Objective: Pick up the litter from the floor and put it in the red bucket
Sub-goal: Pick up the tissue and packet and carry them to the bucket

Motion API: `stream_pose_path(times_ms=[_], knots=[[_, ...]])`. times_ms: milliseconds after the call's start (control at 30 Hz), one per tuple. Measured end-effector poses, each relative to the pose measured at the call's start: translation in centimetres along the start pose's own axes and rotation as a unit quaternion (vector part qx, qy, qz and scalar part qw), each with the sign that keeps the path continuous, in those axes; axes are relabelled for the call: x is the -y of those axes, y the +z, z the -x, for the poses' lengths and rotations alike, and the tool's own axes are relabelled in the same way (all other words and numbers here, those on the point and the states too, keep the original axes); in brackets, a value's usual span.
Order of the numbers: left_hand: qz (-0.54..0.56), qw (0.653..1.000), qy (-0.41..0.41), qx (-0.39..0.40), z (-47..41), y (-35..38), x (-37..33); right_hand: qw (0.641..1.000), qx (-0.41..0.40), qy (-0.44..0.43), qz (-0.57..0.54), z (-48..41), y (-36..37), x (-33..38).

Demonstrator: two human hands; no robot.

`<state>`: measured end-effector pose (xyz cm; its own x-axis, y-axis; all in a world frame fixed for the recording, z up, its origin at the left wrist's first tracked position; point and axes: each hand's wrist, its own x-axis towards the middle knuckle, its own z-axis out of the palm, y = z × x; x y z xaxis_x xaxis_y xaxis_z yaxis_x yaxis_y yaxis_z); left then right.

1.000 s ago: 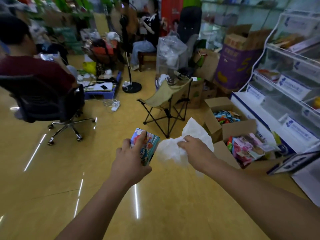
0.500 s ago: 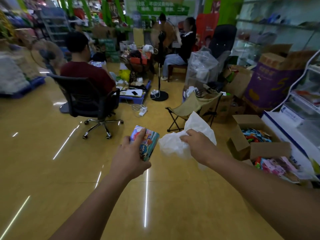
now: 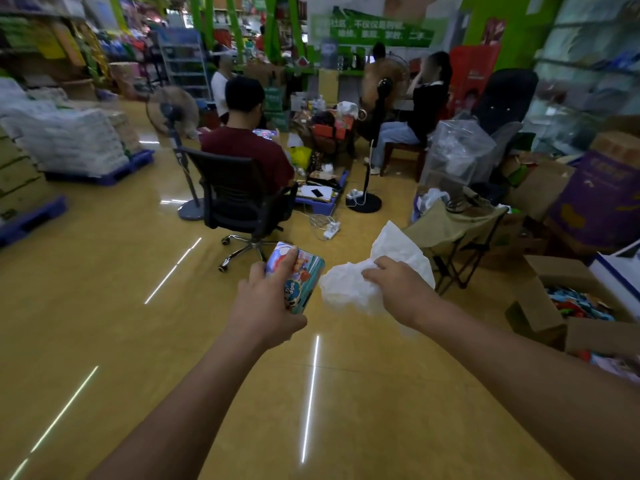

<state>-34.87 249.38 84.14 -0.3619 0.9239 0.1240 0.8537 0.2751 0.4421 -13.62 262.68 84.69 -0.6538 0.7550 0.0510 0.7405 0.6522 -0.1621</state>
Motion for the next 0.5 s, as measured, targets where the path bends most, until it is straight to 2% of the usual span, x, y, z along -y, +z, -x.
stream_pose_path(times_ms=[500], knots=[[-0.020,0.994,-0.091,-0.053,3.5,-9.6,15.3,0.995,0.001,-0.095,-0.002,-7.4,2.3,18.3]])
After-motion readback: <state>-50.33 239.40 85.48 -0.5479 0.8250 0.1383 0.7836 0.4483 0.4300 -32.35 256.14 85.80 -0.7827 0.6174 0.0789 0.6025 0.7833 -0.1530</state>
